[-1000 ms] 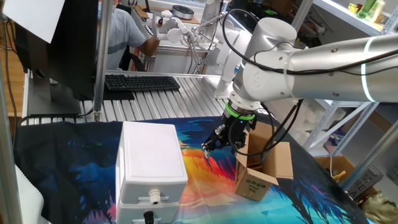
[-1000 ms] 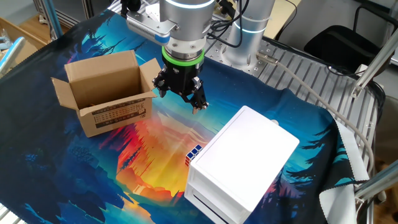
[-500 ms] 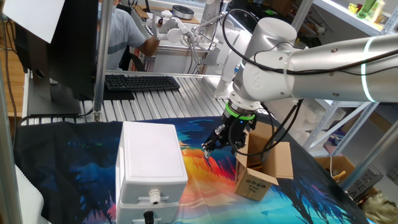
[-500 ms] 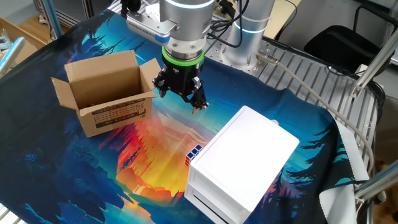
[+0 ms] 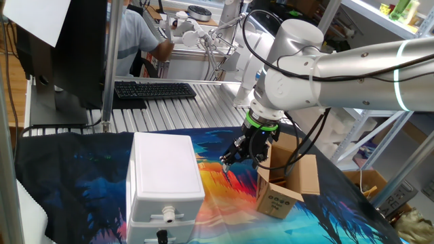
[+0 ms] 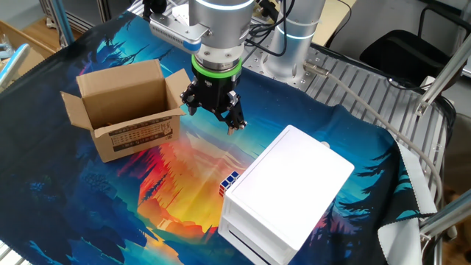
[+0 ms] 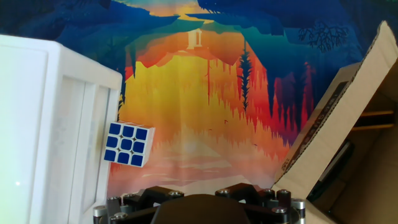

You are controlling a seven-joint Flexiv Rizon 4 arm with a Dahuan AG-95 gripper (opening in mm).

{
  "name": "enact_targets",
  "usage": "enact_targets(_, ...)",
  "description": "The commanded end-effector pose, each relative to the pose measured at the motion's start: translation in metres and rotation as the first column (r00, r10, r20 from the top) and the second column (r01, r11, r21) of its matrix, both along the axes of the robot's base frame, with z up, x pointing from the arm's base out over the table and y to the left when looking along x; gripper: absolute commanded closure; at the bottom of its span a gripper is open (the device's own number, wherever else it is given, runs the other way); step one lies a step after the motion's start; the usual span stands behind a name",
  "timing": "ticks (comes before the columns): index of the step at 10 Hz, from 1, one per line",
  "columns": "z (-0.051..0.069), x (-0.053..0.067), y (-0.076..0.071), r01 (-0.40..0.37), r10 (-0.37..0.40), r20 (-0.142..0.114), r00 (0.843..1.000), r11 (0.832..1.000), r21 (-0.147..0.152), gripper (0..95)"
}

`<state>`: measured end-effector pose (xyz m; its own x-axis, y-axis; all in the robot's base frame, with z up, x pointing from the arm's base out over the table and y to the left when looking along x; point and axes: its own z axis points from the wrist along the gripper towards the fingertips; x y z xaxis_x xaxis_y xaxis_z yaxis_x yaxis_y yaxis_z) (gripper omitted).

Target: Cover the box

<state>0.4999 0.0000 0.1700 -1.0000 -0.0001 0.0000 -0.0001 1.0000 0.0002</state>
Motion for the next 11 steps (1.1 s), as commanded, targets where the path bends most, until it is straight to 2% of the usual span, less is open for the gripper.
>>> enact_targets(1,0.0000,0.0001,0.0000,0.000,0.000,0.000,1.000,1.000,0.000,95.0)
enact_targets(2,0.0000,0.0000,0.0000,0.352,-0.353,-0.021,0.935,0.934,-0.056,95.0)
enact_targets(11,0.0001,0.0000,0.0000,0.345,-0.346,-0.023,0.938,0.937,-0.057,95.0)
